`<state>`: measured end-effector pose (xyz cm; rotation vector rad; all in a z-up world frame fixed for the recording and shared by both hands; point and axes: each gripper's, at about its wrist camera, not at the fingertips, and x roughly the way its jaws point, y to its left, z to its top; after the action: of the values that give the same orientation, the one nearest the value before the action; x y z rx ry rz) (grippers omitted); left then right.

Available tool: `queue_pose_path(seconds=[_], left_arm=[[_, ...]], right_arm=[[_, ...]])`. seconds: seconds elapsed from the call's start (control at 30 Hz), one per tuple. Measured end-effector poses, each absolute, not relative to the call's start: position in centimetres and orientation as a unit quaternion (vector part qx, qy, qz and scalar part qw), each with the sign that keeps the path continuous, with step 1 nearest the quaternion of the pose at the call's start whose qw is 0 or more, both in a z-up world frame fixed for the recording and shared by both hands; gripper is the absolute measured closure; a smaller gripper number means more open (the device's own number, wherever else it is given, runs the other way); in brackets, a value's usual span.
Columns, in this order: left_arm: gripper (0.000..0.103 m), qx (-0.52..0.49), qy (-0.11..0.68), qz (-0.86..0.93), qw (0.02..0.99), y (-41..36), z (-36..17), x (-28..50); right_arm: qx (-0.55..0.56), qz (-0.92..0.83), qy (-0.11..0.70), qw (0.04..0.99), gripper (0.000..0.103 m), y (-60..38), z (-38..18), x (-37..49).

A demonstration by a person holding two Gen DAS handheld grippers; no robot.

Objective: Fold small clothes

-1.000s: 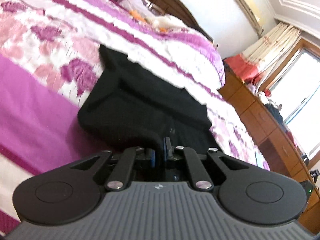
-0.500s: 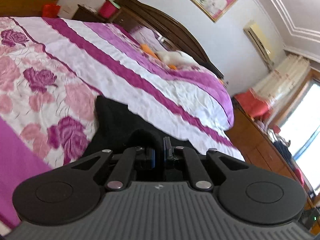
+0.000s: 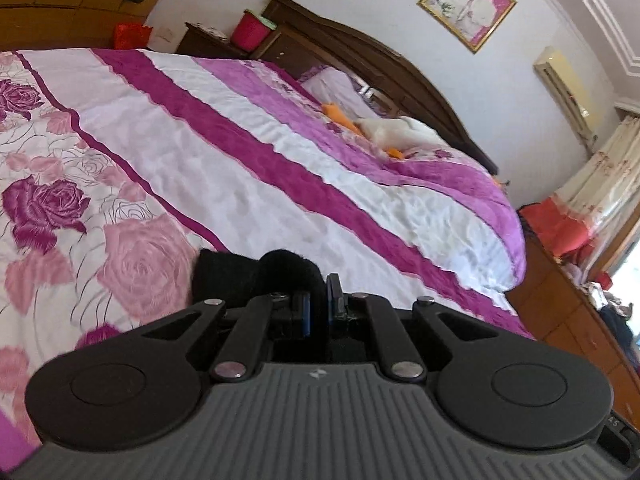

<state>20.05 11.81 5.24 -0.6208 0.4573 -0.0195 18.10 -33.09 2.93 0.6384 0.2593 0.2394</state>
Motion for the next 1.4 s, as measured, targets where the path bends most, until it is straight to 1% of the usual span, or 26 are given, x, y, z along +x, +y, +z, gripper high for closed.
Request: queue_pose_path(seconds=[0.23, 0.4, 0.47, 0.57, 0.63, 0.67, 0.7, 0.73, 0.77, 0.8, 1.0, 1.03, 1.1, 1.13, 1.27, 1.4], left_arm=[[0.095, -0.296, 0.276, 0.013, 0.914, 13.1, 0.4, 26.0], [0.094, -0.284, 0.322, 0.014, 0.903, 13.4, -3.2, 28.8], [0.094, -0.276, 0.322, 0.010, 0.906, 13.4, -3.6, 28.9], [0.093, -0.253, 0.325, 0.000, 0.911, 13.3, -3.1, 28.6], [0.089, -0.243, 0.329, -0.008, 0.912, 13.3, -2.5, 28.0], [0.083, -0.238, 0.330, -0.011, 0.913, 13.3, -2.1, 27.7], [0.073, -0.230, 0.331, -0.012, 0.915, 13.4, -1.8, 27.2], [0.068, -0.221, 0.331, -0.011, 0.917, 13.3, -1.3, 26.6], [0.057, -0.209, 0.330, -0.009, 0.921, 13.2, -0.9, 26.2], [0.052, -0.196, 0.328, -0.008, 0.924, 13.1, -0.4, 25.6], [0.042, -0.095, 0.327, -0.013, 0.940, 12.3, 1.1, 22.8], [0.042, -0.076, 0.328, -0.017, 0.942, 12.0, 1.2, 22.4], [0.040, -0.047, 0.330, -0.024, 0.942, 11.3, 1.2, 21.7], [0.040, -0.033, 0.330, -0.028, 0.943, 10.9, 1.2, 21.4], [0.039, 0.011, 0.325, -0.044, 0.945, 9.0, 0.9, 20.7], [0.039, 0.004, 0.323, -0.051, 0.945, 8.2, 0.3, 21.1]], right_arm=[[0.288, 0.096, 0.162, 0.939, 0.095, -32.5, -0.5, 23.2], [0.283, 0.065, 0.223, 0.931, 0.093, -32.5, -3.6, 25.5], [0.289, 0.057, 0.253, 0.922, 0.093, -32.6, -4.7, 26.1], [0.297, 0.060, 0.262, 0.916, 0.093, -32.7, -5.0, 26.0], [0.290, 0.062, 0.267, 0.917, 0.090, -32.7, -4.5, 25.5], [0.279, 0.063, 0.268, 0.920, 0.084, -32.6, -4.1, 25.1], [0.269, 0.065, 0.269, 0.923, 0.079, -32.6, -3.8, 24.8], [0.257, 0.068, 0.269, 0.926, 0.077, -32.6, -3.4, 24.3], [0.247, 0.071, 0.271, 0.928, 0.075, -32.6, -3.1, 23.9], [0.237, 0.074, 0.273, 0.929, 0.074, -32.6, -2.7, 23.4], [0.148, 0.077, 0.273, 0.947, 0.071, -32.9, -0.7, 20.9], [0.126, 0.074, 0.269, 0.952, 0.068, -32.9, -0.5, 20.5], [0.084, 0.060, 0.258, 0.961, 0.047, -32.7, -0.2, 19.9], [0.068, 0.060, 0.256, 0.962, 0.043, -32.6, -0.2, 19.8], [0.029, 0.078, 0.263, 0.961, 0.044, -32.0, -0.4, 19.9], [-0.006, 0.095, 0.254, 0.962, 0.044, -30.6, -0.5, 20.0]])
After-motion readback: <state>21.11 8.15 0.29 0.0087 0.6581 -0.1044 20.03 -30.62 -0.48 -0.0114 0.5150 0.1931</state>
